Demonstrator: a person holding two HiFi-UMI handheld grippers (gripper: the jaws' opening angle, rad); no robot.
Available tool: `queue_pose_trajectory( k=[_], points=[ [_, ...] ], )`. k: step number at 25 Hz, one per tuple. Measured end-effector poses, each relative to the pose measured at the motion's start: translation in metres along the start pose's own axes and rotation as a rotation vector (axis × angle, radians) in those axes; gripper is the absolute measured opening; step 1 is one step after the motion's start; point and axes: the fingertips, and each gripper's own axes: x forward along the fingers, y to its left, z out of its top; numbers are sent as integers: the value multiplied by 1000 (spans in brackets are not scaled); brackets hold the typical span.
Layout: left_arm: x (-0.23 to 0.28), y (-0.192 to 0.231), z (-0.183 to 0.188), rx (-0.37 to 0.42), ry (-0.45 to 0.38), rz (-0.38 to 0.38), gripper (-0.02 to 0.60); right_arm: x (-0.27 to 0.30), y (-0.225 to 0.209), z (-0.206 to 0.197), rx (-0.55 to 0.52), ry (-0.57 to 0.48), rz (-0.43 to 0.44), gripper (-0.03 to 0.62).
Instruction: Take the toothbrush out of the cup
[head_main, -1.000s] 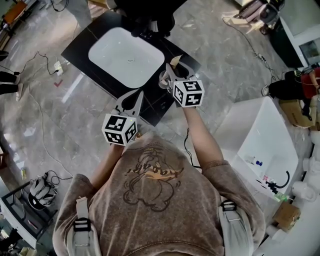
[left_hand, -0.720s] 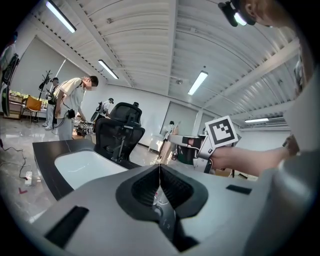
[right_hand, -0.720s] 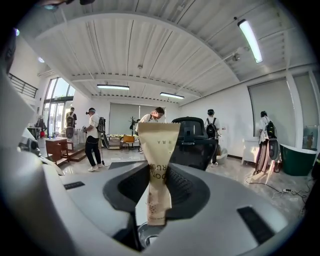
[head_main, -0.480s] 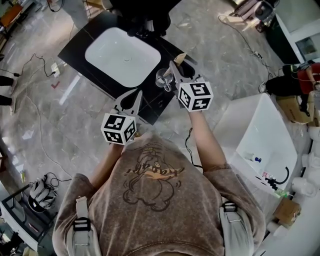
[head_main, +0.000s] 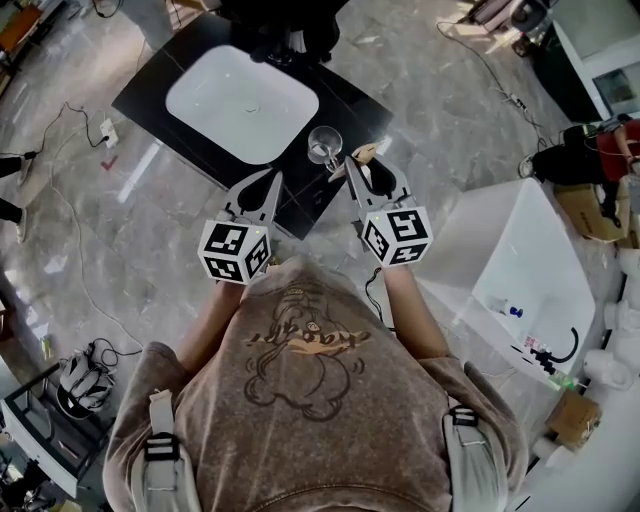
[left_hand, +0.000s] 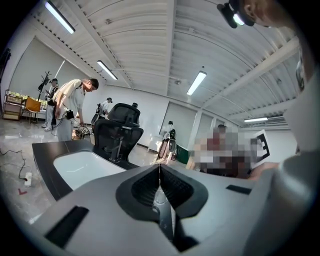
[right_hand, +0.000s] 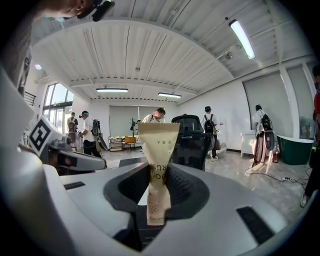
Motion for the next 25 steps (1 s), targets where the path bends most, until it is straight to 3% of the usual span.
queue_pose_trajectory(
  k=[9, 25],
  points=[
    [-6, -18, 6, 31, -7, 12, 17, -47, 15, -25, 35, 16, 14, 109],
    [-54, -53, -23, 49, -6, 89, 17, -82, 51, -57, 40, 19, 129, 103]
  ],
)
